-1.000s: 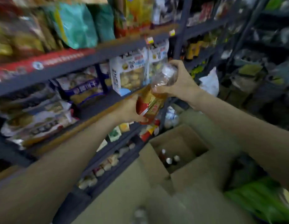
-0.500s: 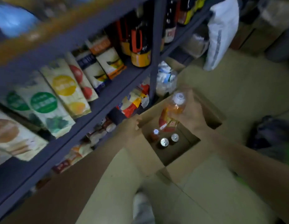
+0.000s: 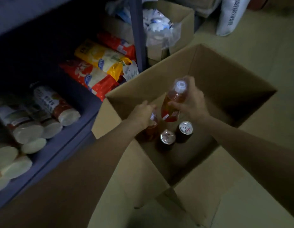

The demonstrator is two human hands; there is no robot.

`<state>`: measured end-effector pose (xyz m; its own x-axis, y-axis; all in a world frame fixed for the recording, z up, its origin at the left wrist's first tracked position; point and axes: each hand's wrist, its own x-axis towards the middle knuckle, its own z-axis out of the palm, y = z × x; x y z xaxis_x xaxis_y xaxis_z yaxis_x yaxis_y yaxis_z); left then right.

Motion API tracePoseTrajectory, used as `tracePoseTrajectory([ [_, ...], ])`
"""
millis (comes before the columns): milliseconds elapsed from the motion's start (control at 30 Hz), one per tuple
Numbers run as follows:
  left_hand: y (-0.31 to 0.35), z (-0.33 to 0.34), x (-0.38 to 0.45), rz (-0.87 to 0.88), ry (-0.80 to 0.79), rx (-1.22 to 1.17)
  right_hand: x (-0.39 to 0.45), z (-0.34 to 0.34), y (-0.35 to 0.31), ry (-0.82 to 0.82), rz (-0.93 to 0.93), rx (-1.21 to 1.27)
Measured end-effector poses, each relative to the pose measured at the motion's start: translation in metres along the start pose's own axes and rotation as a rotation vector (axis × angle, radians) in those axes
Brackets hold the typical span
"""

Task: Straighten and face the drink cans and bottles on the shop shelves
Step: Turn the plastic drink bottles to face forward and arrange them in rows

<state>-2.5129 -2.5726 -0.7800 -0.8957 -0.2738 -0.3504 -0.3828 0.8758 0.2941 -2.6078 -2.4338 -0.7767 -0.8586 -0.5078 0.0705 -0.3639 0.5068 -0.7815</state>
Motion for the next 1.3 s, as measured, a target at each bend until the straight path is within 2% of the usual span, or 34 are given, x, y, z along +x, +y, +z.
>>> tracePoseTrajectory([
  [67, -0.003, 0.002, 0.016, 0.019, 0.038, -0.007, 0.003, 0.005, 0.01, -0.017, -0.031, 0.009],
  [200, -0.025, -0.016, 0.039, -0.056, 0.103, -0.174, 0.01, 0.006, 0.017, -0.068, -0.06, 0.025],
  [600, -0.044, -0.015, 0.049, -0.069, 0.216, -0.15, 0.032, 0.026, 0.025, -0.16, -0.022, 0.081],
  [733, -0.044, -0.018, 0.051, -0.062, 0.218, -0.136, 0.036, 0.038, 0.029, -0.173, -0.019, 0.041],
  [967, -0.043, -0.019, 0.051, -0.017, 0.207, -0.145, 0.055, 0.044, 0.043, -0.244, 0.093, 0.038],
  [1067, -0.041, -0.021, 0.046, 0.038, 0.226, -0.116, 0.051, 0.056, 0.039, -0.208, 0.053, 0.025],
  [1167, -0.044, -0.021, 0.035, 0.136, 0.171, -0.073, 0.025, 0.073, 0.038, -0.114, 0.018, 0.072],
  [1200, -0.045, -0.021, 0.031, 0.164, 0.142, -0.069, 0.02, 0.077, 0.039, -0.127, 0.014, 0.036],
  [1300, -0.046, -0.023, 0.018, 0.156, 0.033, -0.064, 0.027, 0.071, 0.03, -0.419, 0.165, -0.141],
])
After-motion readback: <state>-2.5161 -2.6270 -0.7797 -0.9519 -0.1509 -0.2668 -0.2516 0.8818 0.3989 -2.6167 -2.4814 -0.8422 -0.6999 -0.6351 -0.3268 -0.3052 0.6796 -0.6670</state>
